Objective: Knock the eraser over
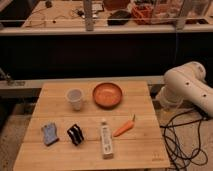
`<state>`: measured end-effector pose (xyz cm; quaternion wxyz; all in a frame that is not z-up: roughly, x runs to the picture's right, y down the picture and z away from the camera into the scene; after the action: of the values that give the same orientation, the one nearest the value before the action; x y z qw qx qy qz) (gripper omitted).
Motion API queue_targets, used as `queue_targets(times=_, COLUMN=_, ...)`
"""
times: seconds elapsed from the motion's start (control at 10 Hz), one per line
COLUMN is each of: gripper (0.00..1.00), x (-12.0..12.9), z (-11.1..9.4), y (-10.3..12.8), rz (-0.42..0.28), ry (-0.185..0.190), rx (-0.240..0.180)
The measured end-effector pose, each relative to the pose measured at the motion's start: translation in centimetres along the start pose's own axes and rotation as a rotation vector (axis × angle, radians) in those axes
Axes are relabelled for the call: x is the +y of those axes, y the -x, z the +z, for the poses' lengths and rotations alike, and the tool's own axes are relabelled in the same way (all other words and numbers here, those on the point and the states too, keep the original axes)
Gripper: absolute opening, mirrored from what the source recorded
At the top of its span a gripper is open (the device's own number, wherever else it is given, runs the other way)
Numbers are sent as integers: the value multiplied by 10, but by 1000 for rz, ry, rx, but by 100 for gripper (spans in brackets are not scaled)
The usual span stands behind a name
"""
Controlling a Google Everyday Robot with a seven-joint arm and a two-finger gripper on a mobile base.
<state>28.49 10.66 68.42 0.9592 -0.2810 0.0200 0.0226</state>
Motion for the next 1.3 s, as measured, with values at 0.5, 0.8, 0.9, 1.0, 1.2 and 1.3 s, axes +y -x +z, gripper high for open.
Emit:
queue_targets(times=0.5, gripper=80, x=0, z=-1, y=0, rz=0, ry=-2, rx=1)
queue_targets(times=0.8, gripper=80, x=2, z=-2, y=4, rz=-7, ry=-3, rx=4)
queue_targets(times=0.9, gripper=80, x=2, z=-3, y=12, rz=-19, ry=-5, rx=6)
queue_targets(times=1.0, gripper=80, x=3, z=-5, y=28, rz=-37, ry=-7, rx=7)
queue_targets(times=1.2, gripper=80, x=5, z=-7, y=53, rz=-70, ry=-12, rx=11)
queue_targets(times=1.3, gripper=80, x=6, z=-8, y=57, rz=-80, ry=-14, rx=14)
